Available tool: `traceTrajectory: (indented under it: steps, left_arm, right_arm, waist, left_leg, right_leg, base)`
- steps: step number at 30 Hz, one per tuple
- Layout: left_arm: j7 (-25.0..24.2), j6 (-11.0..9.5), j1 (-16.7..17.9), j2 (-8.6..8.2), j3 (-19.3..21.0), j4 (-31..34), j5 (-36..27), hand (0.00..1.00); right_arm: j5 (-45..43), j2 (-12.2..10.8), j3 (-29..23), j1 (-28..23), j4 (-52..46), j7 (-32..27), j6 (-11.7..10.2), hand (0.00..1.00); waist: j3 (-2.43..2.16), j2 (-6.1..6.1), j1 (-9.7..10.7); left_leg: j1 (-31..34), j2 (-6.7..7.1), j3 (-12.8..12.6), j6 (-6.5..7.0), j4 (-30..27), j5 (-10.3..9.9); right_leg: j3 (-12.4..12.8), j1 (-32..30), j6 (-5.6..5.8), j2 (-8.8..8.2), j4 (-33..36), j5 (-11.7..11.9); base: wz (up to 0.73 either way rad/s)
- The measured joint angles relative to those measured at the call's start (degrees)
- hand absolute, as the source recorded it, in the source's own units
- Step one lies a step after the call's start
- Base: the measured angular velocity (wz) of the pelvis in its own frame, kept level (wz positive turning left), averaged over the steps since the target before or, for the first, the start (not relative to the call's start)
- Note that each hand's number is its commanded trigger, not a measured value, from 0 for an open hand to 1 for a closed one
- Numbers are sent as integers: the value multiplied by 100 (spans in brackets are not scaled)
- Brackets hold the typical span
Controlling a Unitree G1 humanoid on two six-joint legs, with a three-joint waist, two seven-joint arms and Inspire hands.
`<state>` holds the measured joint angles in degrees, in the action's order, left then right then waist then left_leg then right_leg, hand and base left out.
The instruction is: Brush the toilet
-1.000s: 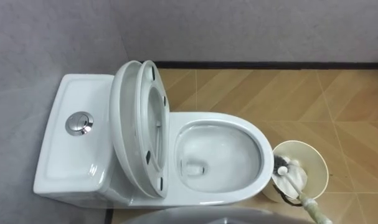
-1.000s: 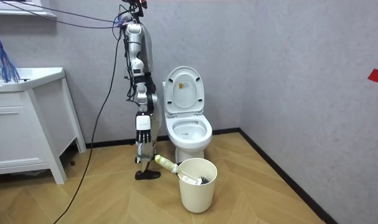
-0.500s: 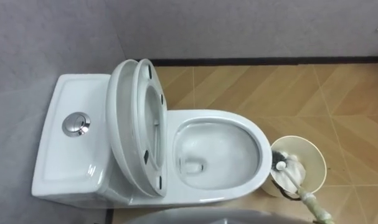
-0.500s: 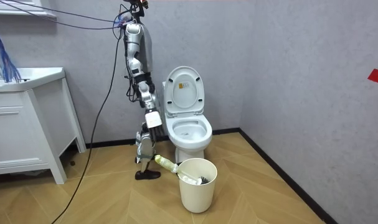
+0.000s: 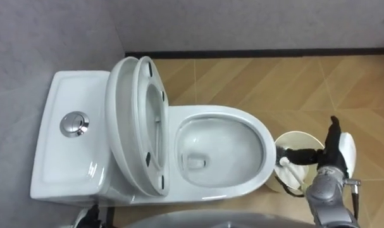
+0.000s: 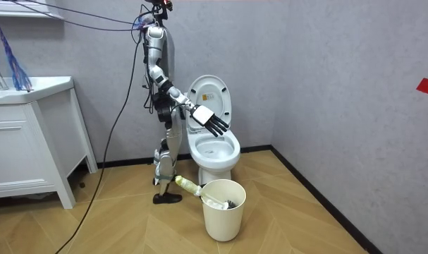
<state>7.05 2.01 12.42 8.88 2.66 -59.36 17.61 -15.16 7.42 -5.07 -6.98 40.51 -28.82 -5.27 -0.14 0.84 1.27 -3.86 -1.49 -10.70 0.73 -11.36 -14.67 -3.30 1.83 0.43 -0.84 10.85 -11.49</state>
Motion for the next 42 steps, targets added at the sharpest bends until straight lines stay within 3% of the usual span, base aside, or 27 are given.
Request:
traceTrajectory:
  steps: [4, 12, 16, 20, 23, 26, 29, 34, 37, 42]
  left_arm:
    - [-2, -55, -164, 86, -71, -3, -6, 0]
    - [-2, -210, -650, 174, -106, -32, -24, 0]
    - [3, -234, -929, 357, -366, -38, -227, 0]
    - [3, -225, -1293, 458, -484, -51, -458, 0]
    - [4, -227, -1539, 457, -729, -57, -473, 0]
    - [20, -234, -1667, 503, -881, -56, -651, 0]
    - [27, -236, -1786, 565, -973, -29, -929, 0]
    - [135, -178, -1918, 731, -1150, -14, -1134, 0]
    - [142, -196, -1909, 740, -1250, 105, -1131, 0]
    - [383, -230, -1871, 757, -1304, 498, -1131, 0]
  right_arm:
    - [352, 89, -5, 363, 565, -90, -48, 0]
    - [975, 767, -12, 1384, 2104, -107, -100, 0]
    - [1285, 940, 31, 1676, 2637, -111, -36, 0]
    - [1468, 1003, 48, 1995, 2926, -99, 110, 0]
    - [1780, 1119, 163, 2300, 3168, -87, 130, 0]
    - [2042, 1163, 267, 2511, 3286, -14, 161, 0]
    - [2321, 1352, 386, 2604, 3307, 32, 173, 0]
    - [2692, 1649, 556, 2780, 3337, 139, 416, 0]
    - [2686, 1724, 649, 2867, 3363, 164, 474, 0]
    - [2849, 1858, 1027, 3021, 3376, 345, 544, 0]
  waist:
    - [3, 49, -1]
    - [80, -27, -48]
    - [110, -32, -165]
    - [212, -13, -218]
    - [250, -63, -345]
    - [261, -86, -353]
    - [264, -99, -428]
    - [265, -117, -484]
    - [268, -122, -531]
    - [273, -125, -651]
  left_leg:
    - [362, -20, 60, 1, -173, 0]
    - [1495, -31, 164, 67, -737, 39]
    - [2127, -41, 241, 84, -1088, 47]
    - [2871, -37, 342, 134, -1543, 40]
    - [3456, -48, 363, 171, -1912, 21]
    - [3901, -21, 368, 189, -2217, 12]
    - [4378, 12, 366, 216, -2427, 30]
    - [5126, 36, 335, 223, -2870, 29]
    - [5337, 37, 329, 223, -3020, 15]
    - [6000, 25, 464, 125, -3548, -88]
  right_leg:
    - [-68, -260, -14, -3, 9, 80]
    - [-190, -1289, -18, -75, 533, 128]
    - [-284, -1891, -35, -119, 890, 117]
    - [-331, -2628, -86, -171, 1404, 52]
    - [-330, -3225, -106, -223, 1833, -4]
    - [-322, -3709, -125, -289, 2220, -86]
    - [-320, -4265, -155, -409, 2608, -163]
    - [-317, -5058, -208, -519, 3198, -288]
    - [-270, -5305, -226, -528, 3410, -348]
    - [-359, -5941, -391, -622, 3977, -537]
  base:
    - [8]
    - [7]
    - [8]
    - [11]
    - [2]
    - [7]
    - [6]
    - [9]
    - [7]
    - [10]
